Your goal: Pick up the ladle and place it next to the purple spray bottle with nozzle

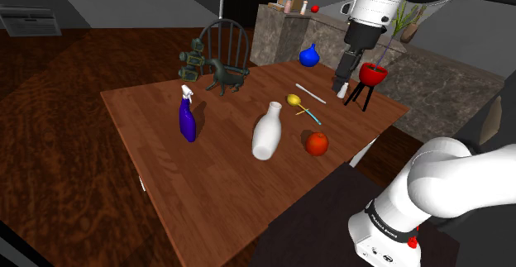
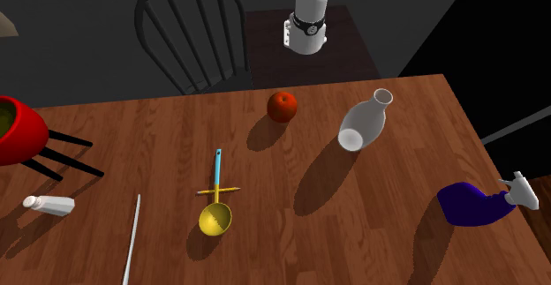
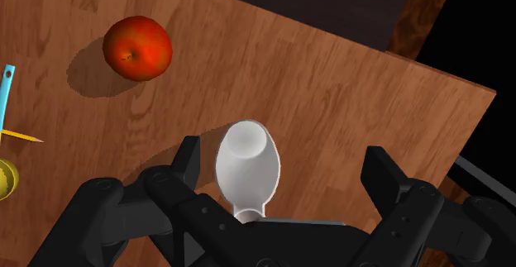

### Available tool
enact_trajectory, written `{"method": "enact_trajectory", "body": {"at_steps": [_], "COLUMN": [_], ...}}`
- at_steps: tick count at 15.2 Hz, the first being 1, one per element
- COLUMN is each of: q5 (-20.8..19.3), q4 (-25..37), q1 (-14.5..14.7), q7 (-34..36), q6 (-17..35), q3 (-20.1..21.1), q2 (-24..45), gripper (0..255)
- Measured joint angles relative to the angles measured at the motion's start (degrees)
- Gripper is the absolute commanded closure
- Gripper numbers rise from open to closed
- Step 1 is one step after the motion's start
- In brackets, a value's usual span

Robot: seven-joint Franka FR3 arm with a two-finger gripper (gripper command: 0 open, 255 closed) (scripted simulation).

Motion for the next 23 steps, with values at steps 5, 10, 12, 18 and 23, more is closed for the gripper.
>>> {"method": "enact_trajectory", "body": {"at_steps": [5,10,12,18,23], "q5": [-1.73,-4.49,-5.5,-7.95,-9.01], "q4": [-1.94,-5.04,-4.81,-5.01,-2.66], "q1": [-1.22,-3.34,-4.18,-6.49,-8.21], "q7": [-1.2,-3.17,-3.95,-5.8,-7.62], "q6": [5.39,14.46,17.74,28.83,37.09], "q3": [-1.43,-4.04,-5.14,-8.31,-11.02], "q2": [3.12,8.28,11.36,20.99,30.42], "gripper": [0,0,0,0,0]}}
